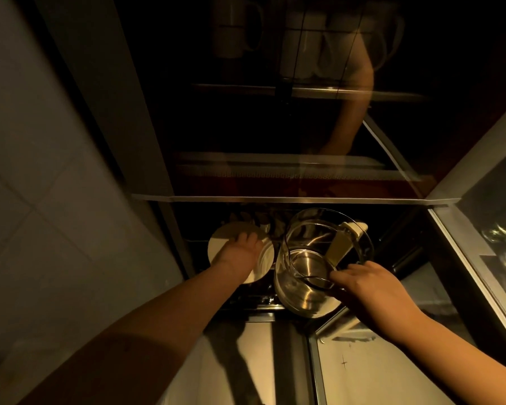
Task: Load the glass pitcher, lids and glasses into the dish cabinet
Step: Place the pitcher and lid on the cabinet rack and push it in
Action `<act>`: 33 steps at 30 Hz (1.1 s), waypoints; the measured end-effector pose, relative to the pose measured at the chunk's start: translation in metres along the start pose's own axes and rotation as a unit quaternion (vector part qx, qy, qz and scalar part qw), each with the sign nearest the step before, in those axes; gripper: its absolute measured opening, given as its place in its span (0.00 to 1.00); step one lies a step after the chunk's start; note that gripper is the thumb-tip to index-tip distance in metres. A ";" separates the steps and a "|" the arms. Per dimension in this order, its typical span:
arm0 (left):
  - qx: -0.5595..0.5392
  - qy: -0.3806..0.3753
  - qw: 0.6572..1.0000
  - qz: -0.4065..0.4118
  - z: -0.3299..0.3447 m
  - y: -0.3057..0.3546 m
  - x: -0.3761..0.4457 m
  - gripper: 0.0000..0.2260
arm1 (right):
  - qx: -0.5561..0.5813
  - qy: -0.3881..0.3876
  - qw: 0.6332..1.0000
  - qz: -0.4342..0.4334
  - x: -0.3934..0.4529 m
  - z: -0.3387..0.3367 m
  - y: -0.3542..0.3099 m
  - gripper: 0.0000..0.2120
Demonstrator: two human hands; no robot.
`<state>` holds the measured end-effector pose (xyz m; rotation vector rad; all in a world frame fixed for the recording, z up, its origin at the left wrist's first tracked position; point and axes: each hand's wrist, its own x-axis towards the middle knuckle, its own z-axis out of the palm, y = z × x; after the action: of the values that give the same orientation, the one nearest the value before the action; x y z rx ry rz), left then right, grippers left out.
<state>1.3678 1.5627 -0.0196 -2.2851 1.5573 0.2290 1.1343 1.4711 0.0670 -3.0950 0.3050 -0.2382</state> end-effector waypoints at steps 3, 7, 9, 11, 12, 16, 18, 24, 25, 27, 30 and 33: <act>-0.009 0.009 1.000 -0.010 0.003 0.002 0.006 0.27 | 0.006 -0.019 1.000 0.013 0.003 0.001 0.001 0.12; -0.031 -0.012 0.999 -0.019 0.008 0.003 0.014 0.32 | 0.013 -0.050 0.998 0.027 0.007 -0.002 0.000 0.07; -0.043 -0.016 0.999 -0.026 0.012 0.002 0.018 0.34 | 0.019 -0.048 0.998 0.028 0.007 -0.002 0.001 0.07; -0.050 -0.021 0.998 -0.030 0.013 0.002 0.022 0.34 | 0.025 -0.040 0.998 0.030 0.007 -0.001 0.000 0.10; -0.055 -0.024 0.998 -0.032 0.013 0.001 0.024 0.34 | 0.023 -0.039 0.999 0.029 0.008 -0.001 0.000 0.11; -0.063 -0.037 0.997 -0.036 0.011 -0.002 0.033 0.31 | 0.024 -0.043 0.998 0.032 0.012 0.002 -0.001 0.11; -0.096 -0.040 0.993 -0.049 0.010 -0.003 0.037 0.27 | 0.021 -0.056 0.998 0.034 0.015 0.004 -0.001 0.07; -0.181 -0.023 0.979 -0.087 0.006 -0.002 0.041 0.17 | 0.038 -0.053 0.997 0.049 0.018 0.011 0.000 0.09; -0.183 -0.024 0.979 -0.087 0.006 -0.002 0.041 0.17 | 0.041 -0.052 0.996 0.053 0.019 0.011 0.000 0.09; -0.185 -0.021 0.979 -0.086 0.008 -0.003 0.039 0.17 | 0.039 -0.056 0.996 0.060 0.019 0.011 0.000 0.09; -0.209 0.009 0.975 -0.071 0.011 -0.005 0.034 0.15 | 0.039 -0.062 0.995 0.065 0.018 0.009 -0.002 0.09; -0.221 0.039 0.974 -0.023 0.010 -0.010 0.027 0.20 | 0.035 -0.063 0.995 0.067 0.019 0.006 -0.004 0.06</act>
<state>1.3877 1.5463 -0.0357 -2.6915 1.6168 0.5275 1.1545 1.4710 0.0645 -2.9862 0.4876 -0.0488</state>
